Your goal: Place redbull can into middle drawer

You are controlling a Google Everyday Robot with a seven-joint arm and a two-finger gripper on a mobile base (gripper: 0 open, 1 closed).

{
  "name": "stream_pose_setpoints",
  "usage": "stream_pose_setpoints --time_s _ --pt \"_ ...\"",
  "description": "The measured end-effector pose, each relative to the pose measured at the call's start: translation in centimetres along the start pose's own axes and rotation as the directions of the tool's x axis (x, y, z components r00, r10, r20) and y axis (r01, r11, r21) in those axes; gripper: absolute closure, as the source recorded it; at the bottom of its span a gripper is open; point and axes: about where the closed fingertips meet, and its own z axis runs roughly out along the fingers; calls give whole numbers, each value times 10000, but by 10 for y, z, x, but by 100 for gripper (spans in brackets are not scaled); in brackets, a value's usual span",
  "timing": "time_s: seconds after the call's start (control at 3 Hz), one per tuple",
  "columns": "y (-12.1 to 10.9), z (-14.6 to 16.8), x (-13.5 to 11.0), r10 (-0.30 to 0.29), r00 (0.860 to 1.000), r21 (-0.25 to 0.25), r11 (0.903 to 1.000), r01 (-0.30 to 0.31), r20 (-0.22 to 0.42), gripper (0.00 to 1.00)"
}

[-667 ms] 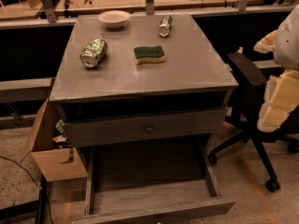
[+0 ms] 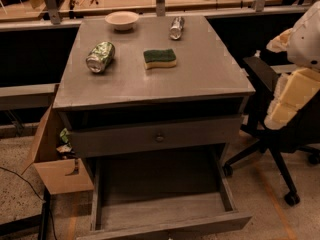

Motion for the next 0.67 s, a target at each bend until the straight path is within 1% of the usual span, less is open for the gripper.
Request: stream_pose_setpoints --time_s 0.33,0.67 --pt "-34 26 -9 1172 9755 -19 9929 -1189 1860 0" --pt "-57 47 -35 2429 9046 -120 9669 -2550 3504 0"
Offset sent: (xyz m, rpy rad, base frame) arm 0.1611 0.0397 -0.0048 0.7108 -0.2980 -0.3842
